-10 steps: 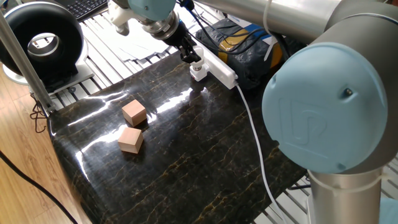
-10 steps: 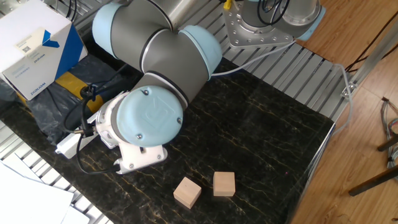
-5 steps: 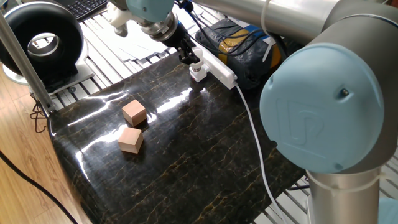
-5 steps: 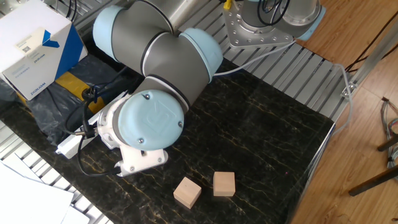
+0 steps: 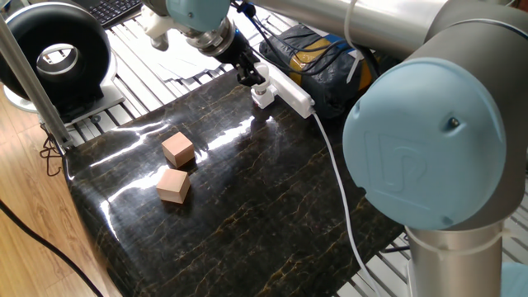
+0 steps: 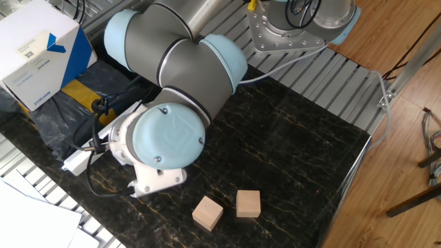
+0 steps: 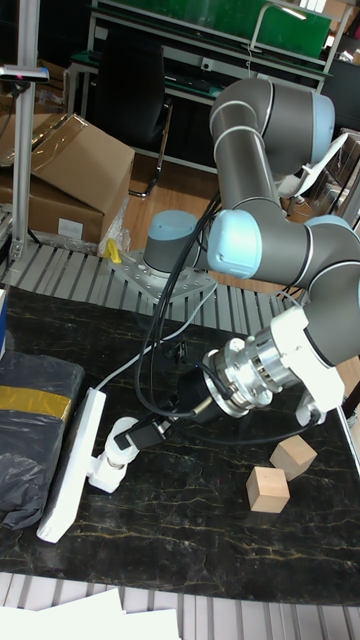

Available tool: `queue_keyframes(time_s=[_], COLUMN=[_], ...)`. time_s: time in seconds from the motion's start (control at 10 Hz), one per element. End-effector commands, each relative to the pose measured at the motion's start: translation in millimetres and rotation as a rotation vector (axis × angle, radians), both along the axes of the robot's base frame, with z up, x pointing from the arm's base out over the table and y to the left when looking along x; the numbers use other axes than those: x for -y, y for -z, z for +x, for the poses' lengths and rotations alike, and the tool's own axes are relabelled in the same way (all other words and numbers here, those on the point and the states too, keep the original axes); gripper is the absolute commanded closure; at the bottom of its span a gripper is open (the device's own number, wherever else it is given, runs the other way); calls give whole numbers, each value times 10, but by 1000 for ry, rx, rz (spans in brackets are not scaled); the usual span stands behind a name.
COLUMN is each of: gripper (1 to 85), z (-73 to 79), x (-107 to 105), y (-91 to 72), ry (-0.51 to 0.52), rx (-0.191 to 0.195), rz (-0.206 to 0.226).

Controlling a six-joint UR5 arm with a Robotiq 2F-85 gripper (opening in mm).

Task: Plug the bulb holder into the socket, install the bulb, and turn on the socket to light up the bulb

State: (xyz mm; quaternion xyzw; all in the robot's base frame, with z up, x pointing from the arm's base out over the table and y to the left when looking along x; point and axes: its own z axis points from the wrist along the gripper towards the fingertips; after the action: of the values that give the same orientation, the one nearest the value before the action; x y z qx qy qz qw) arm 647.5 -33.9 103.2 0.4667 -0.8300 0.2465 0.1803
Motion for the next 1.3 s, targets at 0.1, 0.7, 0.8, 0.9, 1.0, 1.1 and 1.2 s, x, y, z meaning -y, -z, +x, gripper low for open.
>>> queue_keyframes(time_s=[0.1,0.7,0.8,0.9,1.0,1.1,1.2], gripper=[673,670,670,670,673,673,673], z=[-17,-7,21,25,24,22,32], x=[-48,-74,-109,-143,-149,-153,-177], y=[34,16,22,33,32,31,51], ry=[12,-13,-27,-37,-40,-41,-44], rx=[1,-9,-5,-6,-4,-5,-3], rz=[12,27,46,62,63,65,77])
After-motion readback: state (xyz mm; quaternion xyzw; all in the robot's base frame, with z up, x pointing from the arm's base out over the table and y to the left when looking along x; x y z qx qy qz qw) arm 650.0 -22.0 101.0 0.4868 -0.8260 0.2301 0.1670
